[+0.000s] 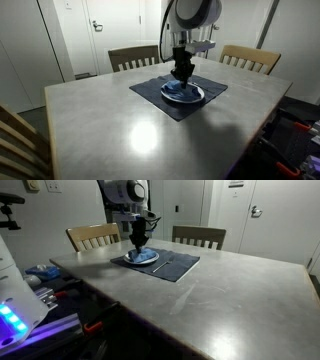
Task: Use the blue towel to wipe the white plate
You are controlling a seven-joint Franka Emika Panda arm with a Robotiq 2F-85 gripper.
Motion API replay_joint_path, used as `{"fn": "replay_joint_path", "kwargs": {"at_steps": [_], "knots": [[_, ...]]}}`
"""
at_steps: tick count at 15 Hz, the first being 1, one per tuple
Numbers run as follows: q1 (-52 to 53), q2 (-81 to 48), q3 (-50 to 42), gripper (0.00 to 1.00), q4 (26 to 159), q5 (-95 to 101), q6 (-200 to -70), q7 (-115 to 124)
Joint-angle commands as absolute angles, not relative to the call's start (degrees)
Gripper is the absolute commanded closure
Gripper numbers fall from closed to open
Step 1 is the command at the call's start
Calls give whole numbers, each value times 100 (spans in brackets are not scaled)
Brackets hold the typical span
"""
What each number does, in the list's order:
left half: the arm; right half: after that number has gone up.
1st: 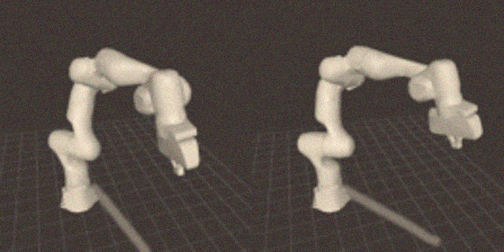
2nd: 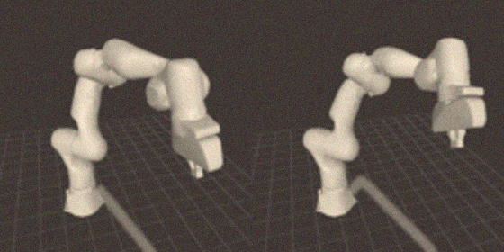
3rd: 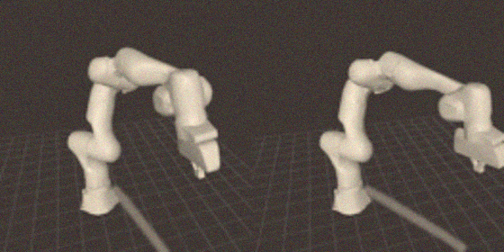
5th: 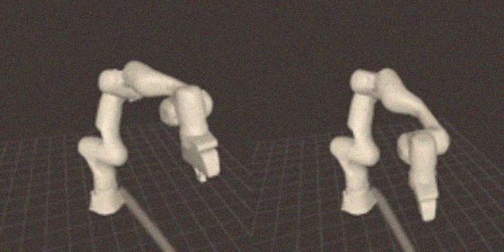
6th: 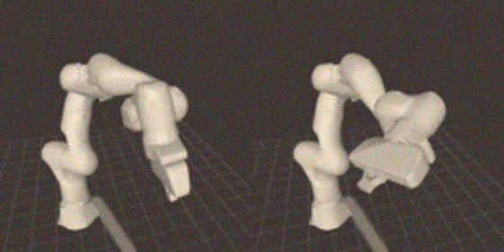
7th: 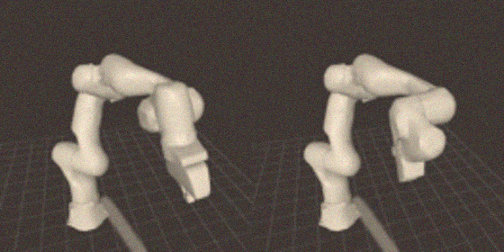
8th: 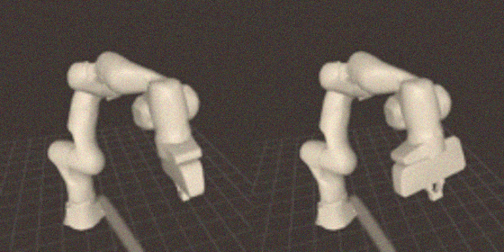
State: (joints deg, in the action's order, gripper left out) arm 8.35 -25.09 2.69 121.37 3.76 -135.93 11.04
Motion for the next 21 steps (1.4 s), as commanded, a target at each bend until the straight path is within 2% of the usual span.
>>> {"fn": "replay_joint_path", "kwargs": {"at_steps": [1, 13, 17, 21], "knots": [[801, -2575, 274, 99, 12229, 363, -14025, 963], [280, -2743, 862, 99, 11962, -641, -13863, -781], [-18, -2858, 1112, 99, 11770, -1288, -12977, -1510], [8, -2865, 981, 99, 11707, -1463, -12073, -1297]]}}
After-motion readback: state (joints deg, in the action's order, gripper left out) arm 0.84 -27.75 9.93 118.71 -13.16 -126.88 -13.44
